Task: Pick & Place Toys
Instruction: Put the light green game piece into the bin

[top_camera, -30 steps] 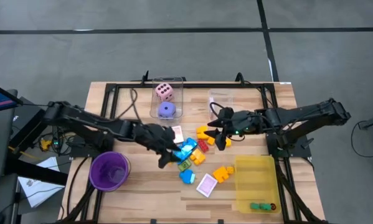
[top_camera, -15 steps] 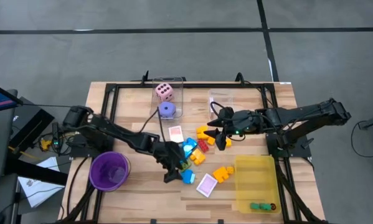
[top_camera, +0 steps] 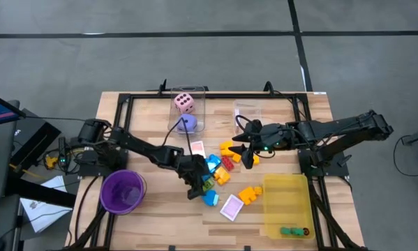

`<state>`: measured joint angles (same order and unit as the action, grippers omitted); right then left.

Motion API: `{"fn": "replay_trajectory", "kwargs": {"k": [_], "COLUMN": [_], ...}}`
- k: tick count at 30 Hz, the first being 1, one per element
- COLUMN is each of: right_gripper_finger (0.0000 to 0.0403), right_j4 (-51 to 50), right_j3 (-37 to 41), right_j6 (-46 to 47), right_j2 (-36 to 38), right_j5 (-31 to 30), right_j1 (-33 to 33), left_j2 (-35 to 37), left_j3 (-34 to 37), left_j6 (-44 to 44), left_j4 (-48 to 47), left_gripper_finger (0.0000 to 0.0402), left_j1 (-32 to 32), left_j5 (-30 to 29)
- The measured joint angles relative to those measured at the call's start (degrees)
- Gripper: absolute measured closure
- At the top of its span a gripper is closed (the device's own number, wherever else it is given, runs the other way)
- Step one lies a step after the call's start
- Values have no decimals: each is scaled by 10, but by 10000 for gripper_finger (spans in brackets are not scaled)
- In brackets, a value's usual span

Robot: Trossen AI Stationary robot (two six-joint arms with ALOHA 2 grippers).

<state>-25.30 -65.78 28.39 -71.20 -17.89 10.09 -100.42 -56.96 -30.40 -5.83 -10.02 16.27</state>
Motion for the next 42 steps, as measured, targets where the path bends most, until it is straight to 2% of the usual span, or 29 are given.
{"fn": "replay_trajectory", "kwargs": {"k": [12, 20, 29, 36, 42], "right_gripper_finger": [196, 196, 196, 196, 196], "right_j4": [-9, -9, -9, -15, -20], "right_j3": [0, 0, 0, 0, 0], "right_j6": [-5, -5, -5, -5, -3], "right_j2": [0, 0, 0, 0, 0], "right_j5": [0, 0, 0, 0, 0], "right_j1": [0, 0, 0, 0, 0], "left_j2": [0, 0, -4, -20, -19], "left_j3": [44, 46, 46, 47, 47], "left_j6": [-10, -15, -17, -52, -80], "left_j4": [25, 58, 58, 77, 77], "left_gripper_finger": [147, 147, 147, 148, 168], "left_j1": [7, 7, 7, 7, 7], "left_j5": [25, 26, -13, -28, -54]}}
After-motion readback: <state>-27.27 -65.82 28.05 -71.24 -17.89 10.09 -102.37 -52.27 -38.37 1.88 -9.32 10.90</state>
